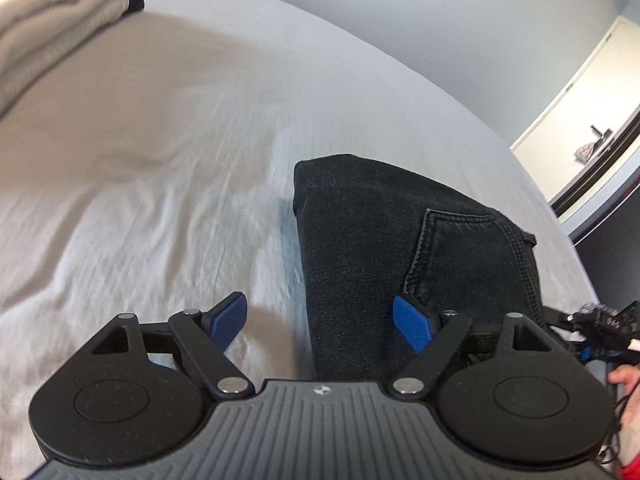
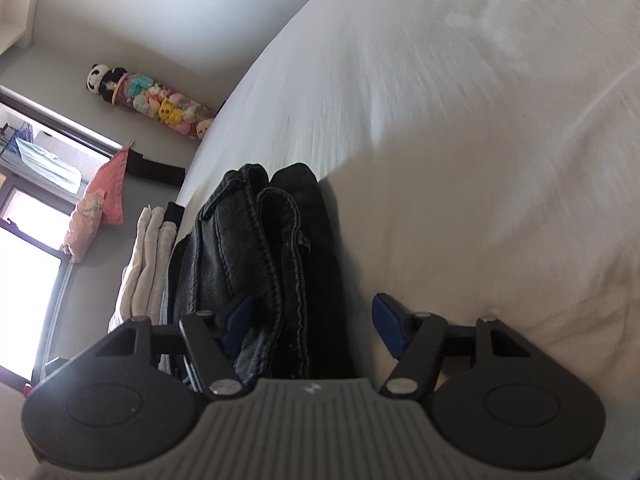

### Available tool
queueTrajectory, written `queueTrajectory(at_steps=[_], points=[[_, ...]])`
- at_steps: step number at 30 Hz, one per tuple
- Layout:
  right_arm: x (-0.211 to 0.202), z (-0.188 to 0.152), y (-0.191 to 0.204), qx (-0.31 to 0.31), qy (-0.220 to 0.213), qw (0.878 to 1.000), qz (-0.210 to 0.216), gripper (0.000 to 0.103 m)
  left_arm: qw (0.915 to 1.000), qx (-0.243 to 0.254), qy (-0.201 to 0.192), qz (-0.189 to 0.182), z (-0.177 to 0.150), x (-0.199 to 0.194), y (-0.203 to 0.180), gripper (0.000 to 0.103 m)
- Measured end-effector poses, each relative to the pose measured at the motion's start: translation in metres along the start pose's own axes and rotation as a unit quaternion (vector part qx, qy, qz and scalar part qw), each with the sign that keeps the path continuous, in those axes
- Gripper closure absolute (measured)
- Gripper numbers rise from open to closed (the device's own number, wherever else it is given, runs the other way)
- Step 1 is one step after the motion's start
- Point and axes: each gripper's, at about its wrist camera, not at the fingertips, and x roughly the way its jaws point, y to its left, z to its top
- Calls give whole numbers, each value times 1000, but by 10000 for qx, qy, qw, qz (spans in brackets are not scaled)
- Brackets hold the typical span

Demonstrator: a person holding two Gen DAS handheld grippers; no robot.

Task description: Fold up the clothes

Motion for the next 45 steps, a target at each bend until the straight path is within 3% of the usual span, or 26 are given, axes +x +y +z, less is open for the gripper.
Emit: queueTrajectory(at_steps=[4, 9, 11, 17, 20, 23, 28, 32, 36, 39, 45], points=[[5, 5, -6, 310, 238, 9990, 226, 55, 9996, -106, 85, -256, 3, 5, 9, 6], [8, 10, -8, 486, 448, 9972, 351, 58, 9987, -236, 133, -422, 4, 8, 14, 6], [7, 14, -9, 514, 544, 9964, 403, 56, 9981, -290, 205, -499, 6, 8, 16, 6], [3, 20, -8, 467, 795, 9948, 440, 39, 9940, -614, 419, -804, 14, 10, 25, 9], [1, 19, -7, 438, 893, 9931, 622, 30, 9879, -968, 386, -1150, 18, 9, 36, 11], [3, 18, -9, 483, 987, 9921, 606, 29, 9836, -1185, 351, -1313, 19, 12, 42, 11], [14, 17, -3, 369, 1034, 9928, 485, 33, 9849, -1221, 311, -1190, 17, 29, 37, 13], [13, 15, 1, 275, 929, 9945, 398, 44, 9806, -1419, 159, -1339, 18, 38, 38, 46], [5, 17, 19, -39, 822, 9959, 365, 60, 9856, -1186, 55, -1200, 20, 30, 26, 62], [4, 31, 37, -314, 900, 9948, 365, 63, 9866, -1136, -27, -1174, 20, 19, 24, 67], [37, 68, 84, -1112, 1324, 9841, 409, 63, 9849, -1420, -416, -895, 11, -19, 30, 68]])
